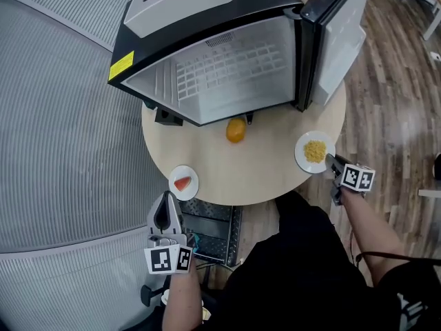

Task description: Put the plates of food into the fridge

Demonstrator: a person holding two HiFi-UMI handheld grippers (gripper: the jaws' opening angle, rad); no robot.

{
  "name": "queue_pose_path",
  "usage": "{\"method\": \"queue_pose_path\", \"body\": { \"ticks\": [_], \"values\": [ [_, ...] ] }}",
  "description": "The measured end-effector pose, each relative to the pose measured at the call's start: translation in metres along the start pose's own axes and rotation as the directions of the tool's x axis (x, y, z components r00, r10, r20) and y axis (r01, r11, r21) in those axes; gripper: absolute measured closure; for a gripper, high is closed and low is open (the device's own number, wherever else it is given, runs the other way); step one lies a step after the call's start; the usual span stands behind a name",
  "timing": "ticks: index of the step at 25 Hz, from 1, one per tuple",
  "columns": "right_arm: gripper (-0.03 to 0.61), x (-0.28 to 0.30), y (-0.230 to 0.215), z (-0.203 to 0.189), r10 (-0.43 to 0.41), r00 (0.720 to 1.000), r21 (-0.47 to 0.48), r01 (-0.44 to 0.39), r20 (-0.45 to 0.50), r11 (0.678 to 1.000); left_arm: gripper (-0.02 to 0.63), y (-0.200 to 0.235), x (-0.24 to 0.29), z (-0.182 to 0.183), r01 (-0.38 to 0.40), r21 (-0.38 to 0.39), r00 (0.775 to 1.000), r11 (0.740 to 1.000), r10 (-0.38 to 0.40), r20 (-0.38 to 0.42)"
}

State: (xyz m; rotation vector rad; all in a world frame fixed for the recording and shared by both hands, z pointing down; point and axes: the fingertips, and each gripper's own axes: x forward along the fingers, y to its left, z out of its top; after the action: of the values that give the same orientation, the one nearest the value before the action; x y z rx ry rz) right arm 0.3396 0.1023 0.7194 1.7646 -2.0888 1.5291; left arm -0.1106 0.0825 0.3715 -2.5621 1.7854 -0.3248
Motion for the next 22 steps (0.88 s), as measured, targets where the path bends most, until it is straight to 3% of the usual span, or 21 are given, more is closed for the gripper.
{"method": "queue_pose_path", "body": {
  "ticks": [7, 22],
  "values": [
    [0.558, -0.005, 0.032, 0.011, 0.106, 0.993, 0.114, -0.111, 0.048, 0.987, 0.607, 0.009, -0.008, 0.002, -0.028, -0.015, 0.999, 0.999, 0.028, 0.018],
    [0.561, -0.005, 0.102, 0.035, 0.239, 0.969, 0.181, -0.247, 0.068, 0.952, 0.607, 0.007, -0.007, 0.013, -0.05, -0.047, 0.996, 0.998, 0.053, 0.077]
  ]
}}
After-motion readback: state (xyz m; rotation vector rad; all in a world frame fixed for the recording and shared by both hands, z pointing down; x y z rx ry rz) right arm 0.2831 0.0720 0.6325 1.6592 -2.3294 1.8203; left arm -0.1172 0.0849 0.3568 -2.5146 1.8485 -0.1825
